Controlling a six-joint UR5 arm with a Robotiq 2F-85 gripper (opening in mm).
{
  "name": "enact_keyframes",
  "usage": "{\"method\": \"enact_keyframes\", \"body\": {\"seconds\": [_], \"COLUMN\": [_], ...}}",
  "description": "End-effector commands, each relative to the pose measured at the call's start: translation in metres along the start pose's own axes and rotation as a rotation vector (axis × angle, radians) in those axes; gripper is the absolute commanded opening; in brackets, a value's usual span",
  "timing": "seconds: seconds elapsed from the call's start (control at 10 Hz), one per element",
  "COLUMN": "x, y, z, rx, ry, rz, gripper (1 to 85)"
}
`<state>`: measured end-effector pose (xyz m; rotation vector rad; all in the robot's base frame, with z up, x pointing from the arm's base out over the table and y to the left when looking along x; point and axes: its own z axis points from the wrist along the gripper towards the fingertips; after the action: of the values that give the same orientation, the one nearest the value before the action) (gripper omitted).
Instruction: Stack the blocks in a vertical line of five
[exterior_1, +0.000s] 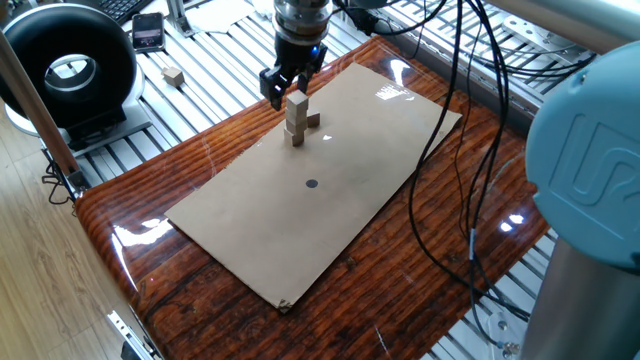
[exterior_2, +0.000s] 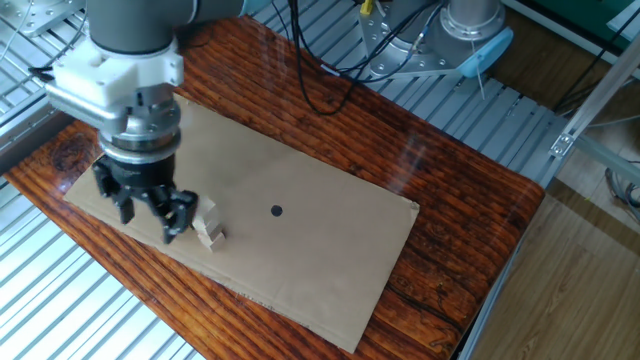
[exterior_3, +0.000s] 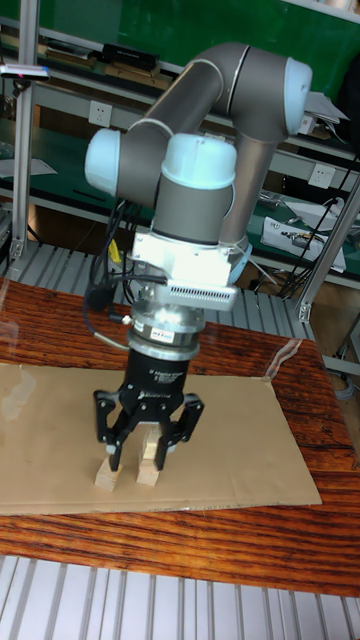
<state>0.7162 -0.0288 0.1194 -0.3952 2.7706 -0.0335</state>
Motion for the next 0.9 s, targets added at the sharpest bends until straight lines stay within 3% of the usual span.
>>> {"method": "enact_keyframes", "body": {"seconds": [0.0, 0.2, 0.4, 0.6, 0.8], "x": [-0.003, 0.006, 0.029, 0.045, 0.052], "y": [-0.014, -0.023, -0.030, -0.038, -0.045], "z": [0.014, 0.025, 0.037, 0.029, 0.020], "rx": [0.011, 0.010, -0.028, -0.035, -0.028], "ry": [0.006, 0.038, 0.092, 0.145, 0.155], "rz": [-0.087, -0.148, -0.232, -0.314, -0.353], "gripper": [49.0, 47.0, 46.7, 46.7, 44.3]}}
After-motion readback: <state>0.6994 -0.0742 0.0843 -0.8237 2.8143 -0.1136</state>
